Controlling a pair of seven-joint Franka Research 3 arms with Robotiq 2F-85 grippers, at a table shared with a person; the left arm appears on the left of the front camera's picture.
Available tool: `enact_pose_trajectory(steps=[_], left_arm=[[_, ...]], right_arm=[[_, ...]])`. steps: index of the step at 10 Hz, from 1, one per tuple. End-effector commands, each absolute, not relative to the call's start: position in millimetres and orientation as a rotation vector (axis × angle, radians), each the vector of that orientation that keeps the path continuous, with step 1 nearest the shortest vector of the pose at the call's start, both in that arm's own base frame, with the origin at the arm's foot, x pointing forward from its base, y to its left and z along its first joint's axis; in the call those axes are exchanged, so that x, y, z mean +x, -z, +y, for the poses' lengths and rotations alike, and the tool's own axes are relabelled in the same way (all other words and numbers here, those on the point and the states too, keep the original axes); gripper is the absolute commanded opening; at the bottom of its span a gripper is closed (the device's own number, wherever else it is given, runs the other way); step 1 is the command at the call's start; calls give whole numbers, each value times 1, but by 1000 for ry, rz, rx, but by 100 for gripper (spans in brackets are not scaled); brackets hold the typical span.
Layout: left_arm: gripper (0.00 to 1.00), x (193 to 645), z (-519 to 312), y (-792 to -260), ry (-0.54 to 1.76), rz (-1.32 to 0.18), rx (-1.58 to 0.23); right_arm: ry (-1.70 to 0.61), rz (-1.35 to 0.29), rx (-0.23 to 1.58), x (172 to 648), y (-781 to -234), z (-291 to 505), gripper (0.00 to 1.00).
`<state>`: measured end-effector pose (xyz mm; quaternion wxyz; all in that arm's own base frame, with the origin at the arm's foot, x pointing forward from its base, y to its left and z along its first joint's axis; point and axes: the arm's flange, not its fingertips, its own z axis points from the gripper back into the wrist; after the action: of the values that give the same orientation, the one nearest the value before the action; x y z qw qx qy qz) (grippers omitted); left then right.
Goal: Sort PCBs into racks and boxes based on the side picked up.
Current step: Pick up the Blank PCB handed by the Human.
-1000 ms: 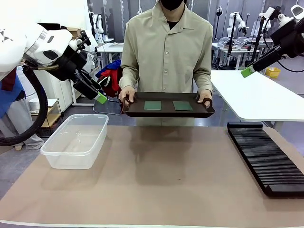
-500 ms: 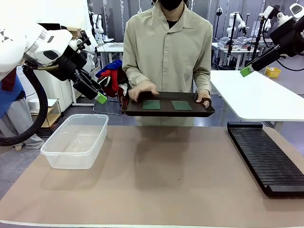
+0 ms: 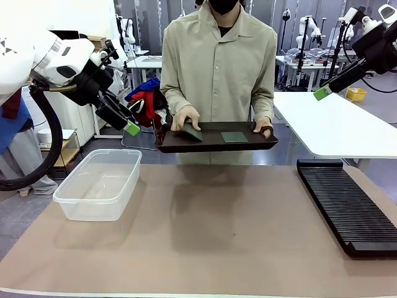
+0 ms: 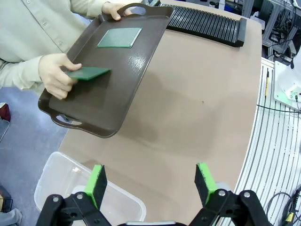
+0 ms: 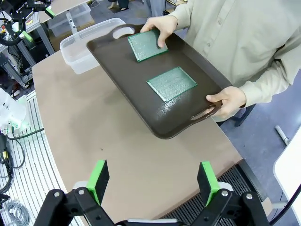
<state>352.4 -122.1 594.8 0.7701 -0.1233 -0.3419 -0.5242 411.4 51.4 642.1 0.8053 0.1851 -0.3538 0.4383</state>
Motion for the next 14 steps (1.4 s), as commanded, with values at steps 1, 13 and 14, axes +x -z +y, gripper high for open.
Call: enact_pose_trajectory(steps=[1,13,14], left_arm=[[100,353,-122,-595,1136,-733,-282],[100,353,-122,-595,1136,-733,-282],[100,353,-122,-595,1136,-733,-282]], right_arm=[[-938,-764,400,412,-641,52,100],[-938,-764,400,412,-641,52,100],[-938,-764,400,412,-641,52,100]])
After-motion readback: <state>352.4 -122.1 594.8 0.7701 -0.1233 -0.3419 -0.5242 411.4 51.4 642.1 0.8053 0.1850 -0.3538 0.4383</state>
